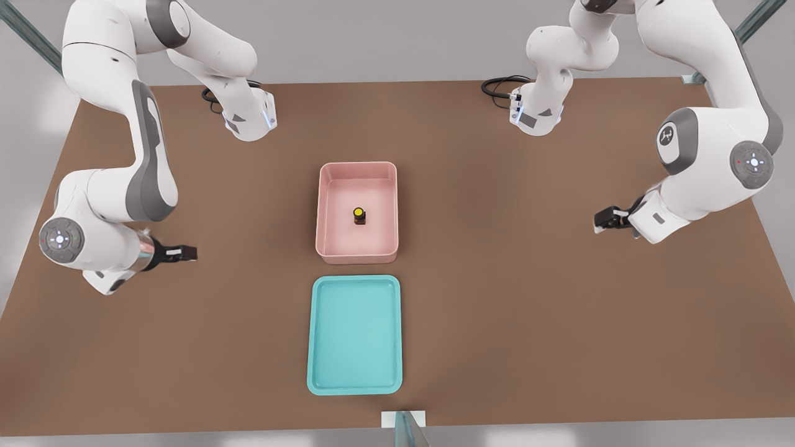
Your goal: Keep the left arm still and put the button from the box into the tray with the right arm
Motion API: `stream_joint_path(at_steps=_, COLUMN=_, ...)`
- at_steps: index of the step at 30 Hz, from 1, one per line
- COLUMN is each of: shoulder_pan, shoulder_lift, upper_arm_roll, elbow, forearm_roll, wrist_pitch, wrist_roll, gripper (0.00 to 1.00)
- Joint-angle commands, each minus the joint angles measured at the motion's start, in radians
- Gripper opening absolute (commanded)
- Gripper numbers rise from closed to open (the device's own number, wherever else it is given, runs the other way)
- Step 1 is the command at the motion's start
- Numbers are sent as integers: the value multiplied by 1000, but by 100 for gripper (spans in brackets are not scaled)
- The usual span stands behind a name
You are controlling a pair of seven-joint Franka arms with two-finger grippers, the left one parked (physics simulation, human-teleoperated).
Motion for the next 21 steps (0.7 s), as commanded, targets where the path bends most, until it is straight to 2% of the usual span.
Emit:
stream_joint_path(at_steps=1, shoulder_pan=0, shoulder_lift=-1, upper_arm_roll=0, elbow=1, forearm_roll=1, wrist_pitch=72, wrist_roll=-12, gripper=100)
stream_joint_path(at_steps=3, shoulder_pan=14, shoulder_lift=5, upper_arm_roll=6, elbow=-1, forearm_roll=4, wrist_pitch=72, wrist_roll=35, gripper=100)
stream_joint_path(at_steps=8, shoulder_pan=191, shoulder_lift=17, upper_arm_roll=5, elbow=2, forearm_roll=13, wrist_pitch=72, wrist_roll=432, gripper=100)
stream_joint_path(at_steps=9, shoulder_pan=207, shoulder_lift=17, upper_arm_roll=6, elbow=-7, forearm_roll=62, wrist_pitch=100, wrist_roll=494, gripper=100)
stream_joint_path(at_steps=11, shoulder_pan=229, shoulder_lift=25, upper_arm_roll=14, elbow=-27, forearm_roll=64, wrist_pitch=113, wrist_roll=584, gripper=100)
stream_joint_path(at_steps=13, shoulder_pan=269, shoulder_lift=-67, upper_arm_roll=14, elbow=-234, forearm_roll=88, wrist_pitch=316, wrist_roll=699, gripper=100)
stream_joint_path(at_steps=17, shoulder_pan=399, shoulder_lift=-176, upper_arm_roll=16, elbow=-484, forearm_roll=125, wrist_pitch=491, wrist_roll=906, gripper=100)
stream_joint_path(at_steps=21, shoulder_pan=514, shoulder_lift=-170, upper_arm_roll=19, elbow=-605, forearm_roll=122, wrist_pitch=647, wrist_roll=1107, gripper=100)
